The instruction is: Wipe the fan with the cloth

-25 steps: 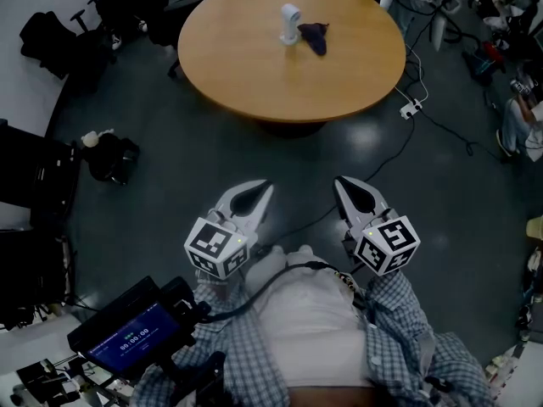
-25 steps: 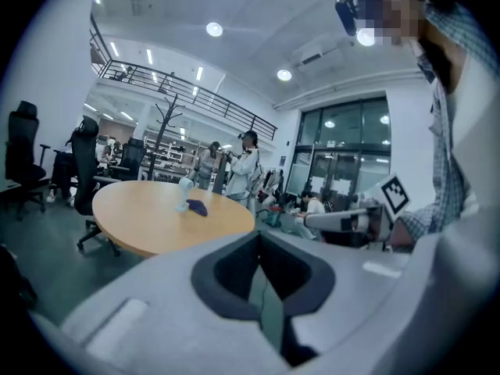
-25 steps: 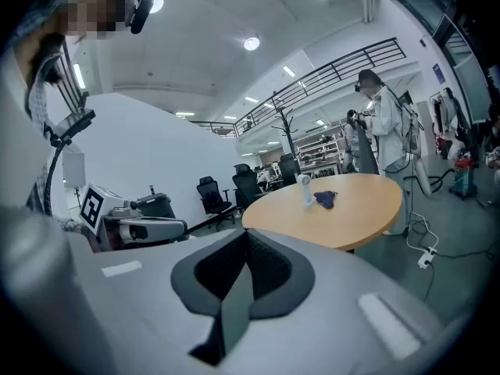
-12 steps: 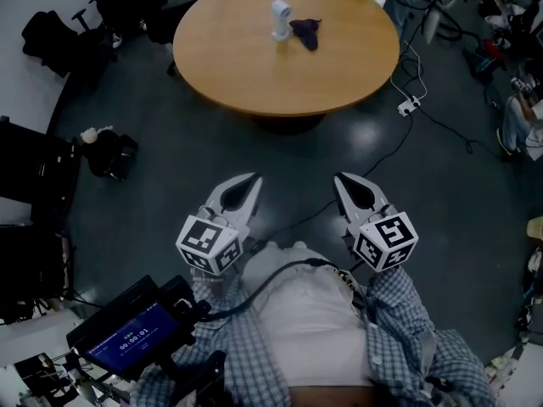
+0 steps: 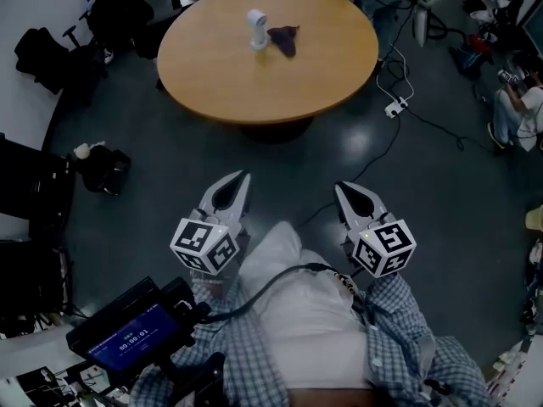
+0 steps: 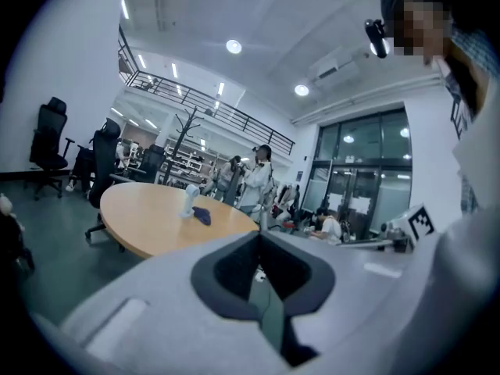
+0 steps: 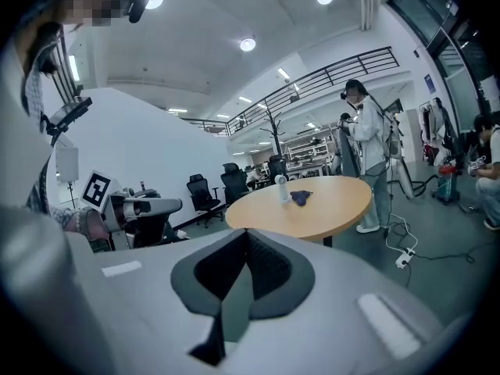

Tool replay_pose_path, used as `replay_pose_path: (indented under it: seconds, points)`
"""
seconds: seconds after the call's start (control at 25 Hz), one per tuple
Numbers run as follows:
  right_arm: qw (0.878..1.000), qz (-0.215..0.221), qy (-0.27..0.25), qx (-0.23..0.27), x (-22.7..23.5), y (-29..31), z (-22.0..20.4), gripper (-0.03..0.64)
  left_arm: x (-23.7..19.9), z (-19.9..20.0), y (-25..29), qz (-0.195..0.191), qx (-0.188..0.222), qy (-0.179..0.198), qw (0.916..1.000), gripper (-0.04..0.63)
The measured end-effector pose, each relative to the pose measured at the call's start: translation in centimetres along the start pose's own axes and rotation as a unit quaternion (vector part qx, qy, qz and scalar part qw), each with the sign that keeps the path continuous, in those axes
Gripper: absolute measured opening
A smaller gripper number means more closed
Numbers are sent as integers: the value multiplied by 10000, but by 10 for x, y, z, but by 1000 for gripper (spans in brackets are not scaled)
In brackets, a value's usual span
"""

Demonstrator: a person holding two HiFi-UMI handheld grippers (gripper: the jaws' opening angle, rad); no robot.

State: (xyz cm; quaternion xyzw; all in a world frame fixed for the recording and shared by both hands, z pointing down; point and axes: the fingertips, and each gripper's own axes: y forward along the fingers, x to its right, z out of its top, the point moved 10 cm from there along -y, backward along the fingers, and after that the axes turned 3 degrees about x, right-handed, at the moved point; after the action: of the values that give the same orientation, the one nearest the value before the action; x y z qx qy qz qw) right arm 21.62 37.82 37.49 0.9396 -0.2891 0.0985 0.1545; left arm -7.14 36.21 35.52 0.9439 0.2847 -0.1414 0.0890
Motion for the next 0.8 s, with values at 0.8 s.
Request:
replay_pose_path:
  seconds: [0.8]
  points:
    - [9996, -200, -194, 55, 39, 178, 62, 3, -137, 48, 104, -56, -97, 28, 9999, -2]
